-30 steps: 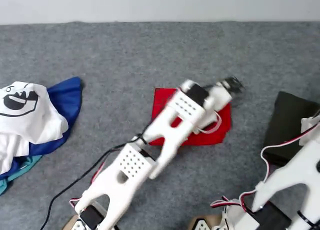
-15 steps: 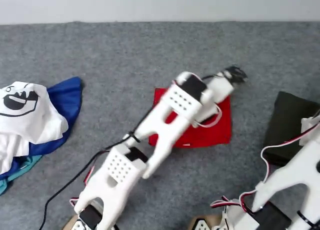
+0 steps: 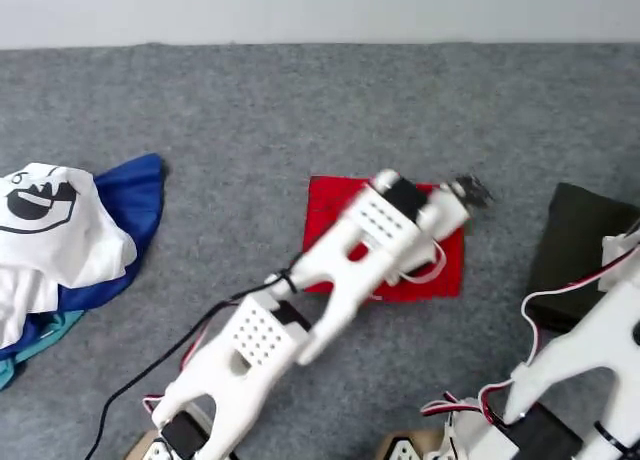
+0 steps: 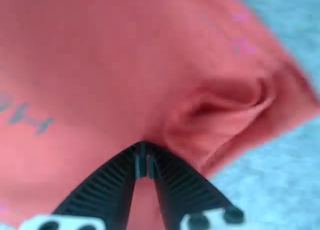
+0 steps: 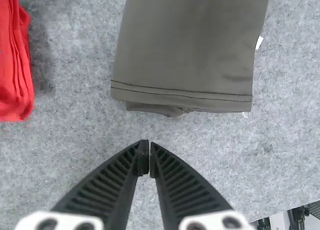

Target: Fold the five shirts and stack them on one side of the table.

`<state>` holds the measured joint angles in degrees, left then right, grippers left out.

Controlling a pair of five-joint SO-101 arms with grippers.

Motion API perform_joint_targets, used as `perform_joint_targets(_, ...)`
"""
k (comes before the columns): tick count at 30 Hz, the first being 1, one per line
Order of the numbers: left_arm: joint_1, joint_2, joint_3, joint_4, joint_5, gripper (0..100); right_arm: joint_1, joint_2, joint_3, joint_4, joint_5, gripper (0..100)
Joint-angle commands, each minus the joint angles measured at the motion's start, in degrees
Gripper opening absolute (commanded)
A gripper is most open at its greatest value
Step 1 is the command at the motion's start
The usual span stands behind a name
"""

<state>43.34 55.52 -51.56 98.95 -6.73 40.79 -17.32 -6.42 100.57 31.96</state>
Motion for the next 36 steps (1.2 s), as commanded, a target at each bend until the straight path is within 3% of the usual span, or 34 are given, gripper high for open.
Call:
perform_joint_targets(1,5.01,-2.90,1.19,1.67,-0.26,1,0.48,-1.98,-0.44,2.24,0.53,0.9)
perform_joint_targets(5,7.38,-8.26,3.91,1.58,-0.18,1,0.48,-1.98,-0.44,2.24,0.53,0.9)
perform_joint_targets(9,5.54,-10.64,6.73,1.58,-0.18,1,0.40,-1.98,-0.44,2.24,0.44,0.9)
perform_joint_targets(16,-6.24,-16.26,7.25,1.58,0.00,1,0.13,-1.80,-0.35,2.24,0.18,0.9)
perform_joint_targets(20,-13.45,-24.70,7.78,1.58,5.45,1,-1.63,-1.36,0.09,2.24,0.09,0.9)
perform_joint_targets(23,-18.99,-30.59,9.71,1.67,7.38,1,-6.20,-1.45,3.16,2.24,-0.26,0.9)
perform_joint_targets(27,-26.64,-39.74,16.57,1.67,6.95,1,-14.29,-1.36,7.56,2.15,-6.77,0.9)
perform_joint_targets(31,-36.13,-49.32,27.12,1.67,3.34,1,-24.92,-1.36,11.08,0.92,-10.29,0.9)
perform_joint_targets(36,-47.03,-60.04,38.37,1.49,-1.93,1,-32.66,-0.22,11.69,-4.53,-15.82,1.0)
